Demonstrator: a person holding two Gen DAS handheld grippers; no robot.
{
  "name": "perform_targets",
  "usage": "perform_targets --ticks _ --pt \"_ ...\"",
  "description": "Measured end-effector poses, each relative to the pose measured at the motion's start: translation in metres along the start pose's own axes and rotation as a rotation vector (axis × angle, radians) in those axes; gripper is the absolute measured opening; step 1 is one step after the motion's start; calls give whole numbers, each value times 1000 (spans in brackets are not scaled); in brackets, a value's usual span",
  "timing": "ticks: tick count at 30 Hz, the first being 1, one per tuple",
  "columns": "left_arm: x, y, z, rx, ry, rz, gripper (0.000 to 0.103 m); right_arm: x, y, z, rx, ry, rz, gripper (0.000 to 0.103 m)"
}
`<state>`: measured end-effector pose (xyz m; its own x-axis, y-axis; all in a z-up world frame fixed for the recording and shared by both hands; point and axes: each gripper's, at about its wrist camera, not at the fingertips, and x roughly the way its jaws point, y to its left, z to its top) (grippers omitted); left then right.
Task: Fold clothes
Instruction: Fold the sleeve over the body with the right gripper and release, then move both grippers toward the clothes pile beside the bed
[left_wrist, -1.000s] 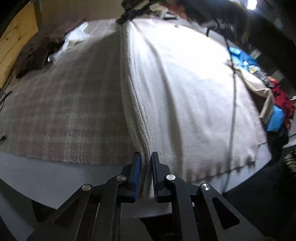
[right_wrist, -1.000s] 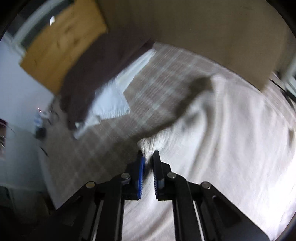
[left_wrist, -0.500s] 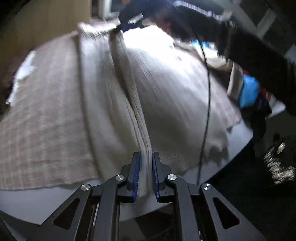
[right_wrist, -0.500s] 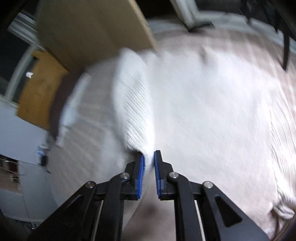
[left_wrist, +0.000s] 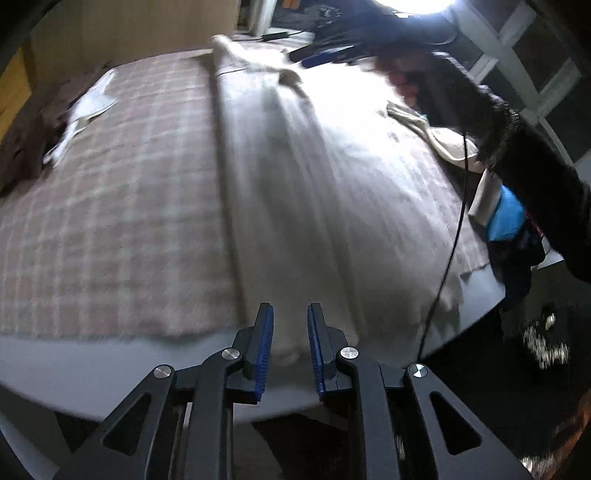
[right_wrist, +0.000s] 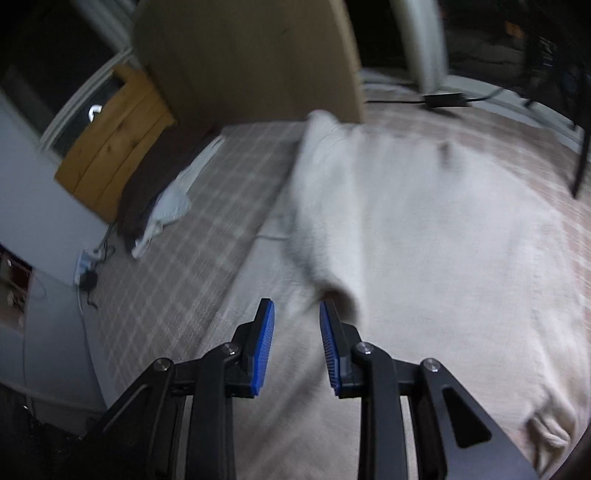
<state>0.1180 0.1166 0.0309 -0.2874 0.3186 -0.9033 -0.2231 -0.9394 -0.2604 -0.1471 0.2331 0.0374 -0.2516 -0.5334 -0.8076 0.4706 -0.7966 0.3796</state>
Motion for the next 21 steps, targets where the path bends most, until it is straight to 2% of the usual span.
perform_targets --ticks 3,5,8,9,12,14,16,18,21 --pt "27 -11 5 38 31 -25 17 22 -1 -1 -9 7 -46 26" --pt "46 -16 0 73 52 -3 18 39 -14 -6 -13 65 -83 26" --pt "44 -16 0 75 59 -7 20 28 -18 -3 -11 65 -52 25" --pt "41 -13 0 60 63 -6 20 19 -21 -1 9 51 -37 25" --pt "23 -9 0 17 44 11 20 -33 -41 -4 114 -76 68 26" --pt "10 -9 -1 7 19 15 20 -70 -62 -12 180 -155 74 26" --pt "0 -11 0 7 -6 19 21 -105 -87 -29 236 -224 46 26" --pt "-4 -16 3 11 -14 11 21 -136 -113 -53 287 -259 -20 26" --pt "3 -34 9 64 1 -17 23 -175 -149 -101 366 -267 -126 26"
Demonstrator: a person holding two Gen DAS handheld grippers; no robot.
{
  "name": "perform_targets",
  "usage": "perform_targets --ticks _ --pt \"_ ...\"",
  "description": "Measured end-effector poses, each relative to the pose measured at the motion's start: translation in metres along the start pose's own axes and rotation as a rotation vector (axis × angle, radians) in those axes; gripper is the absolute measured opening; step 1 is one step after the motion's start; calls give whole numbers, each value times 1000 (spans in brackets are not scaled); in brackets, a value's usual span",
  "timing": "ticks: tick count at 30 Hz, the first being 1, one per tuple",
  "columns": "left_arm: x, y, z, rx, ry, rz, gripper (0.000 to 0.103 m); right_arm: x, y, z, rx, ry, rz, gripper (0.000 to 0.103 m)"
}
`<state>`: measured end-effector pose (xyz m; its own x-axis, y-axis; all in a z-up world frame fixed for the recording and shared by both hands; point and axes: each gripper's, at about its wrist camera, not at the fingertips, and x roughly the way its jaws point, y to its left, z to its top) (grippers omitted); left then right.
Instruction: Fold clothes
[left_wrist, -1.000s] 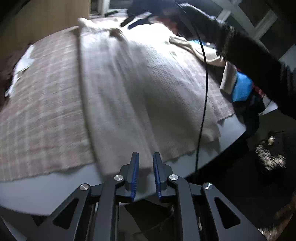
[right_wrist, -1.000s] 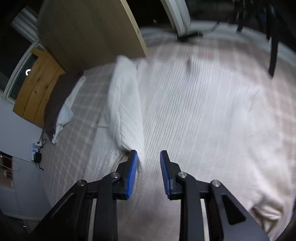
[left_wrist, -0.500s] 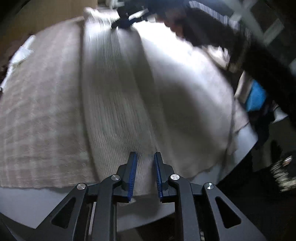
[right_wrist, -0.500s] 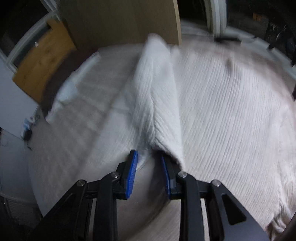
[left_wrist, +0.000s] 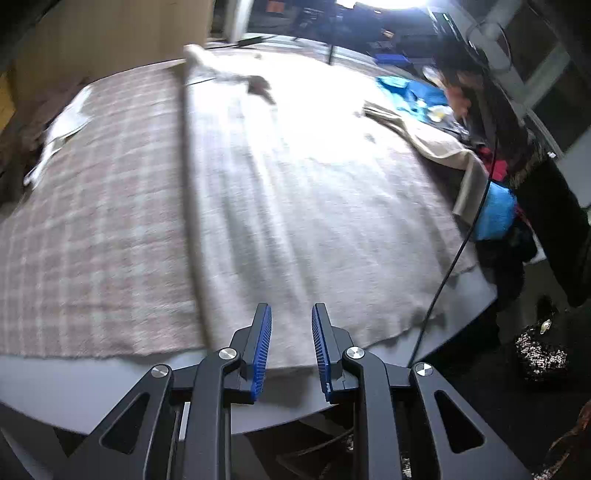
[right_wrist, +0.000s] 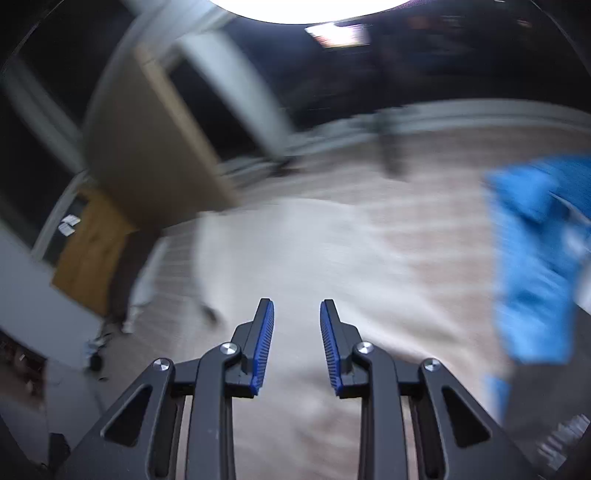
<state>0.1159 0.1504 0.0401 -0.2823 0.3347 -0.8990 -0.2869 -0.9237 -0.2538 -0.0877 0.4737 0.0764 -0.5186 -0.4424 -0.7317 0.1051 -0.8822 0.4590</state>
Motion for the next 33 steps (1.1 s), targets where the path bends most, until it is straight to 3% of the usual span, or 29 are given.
perform_targets --ticks 7,13,17,21,25,30,33 --pt "22 -49 16 183 37 -113 23 -88 -85 -80 156 -7 -135 26" --pt "37 -91 30 272 43 -234 24 -157 -86 -147 191 -9 -228 26" --pt "50 -120 47 295 40 -280 24 -178 -74 -177 139 6 -241 41" --pt "67 -152 69 313 21 -296 26 -172 -74 -168 94 12 -239 41" --pt "92 -187 99 316 -7 -339 32 -157 -78 -135 48 31 -191 41" --pt "130 -213 141 230 -30 -419 37 -120 -74 -82 -96 94 -169 41" --pt "151 -220 149 177 -12 -475 34 -80 -74 -59 -169 176 -161 41"
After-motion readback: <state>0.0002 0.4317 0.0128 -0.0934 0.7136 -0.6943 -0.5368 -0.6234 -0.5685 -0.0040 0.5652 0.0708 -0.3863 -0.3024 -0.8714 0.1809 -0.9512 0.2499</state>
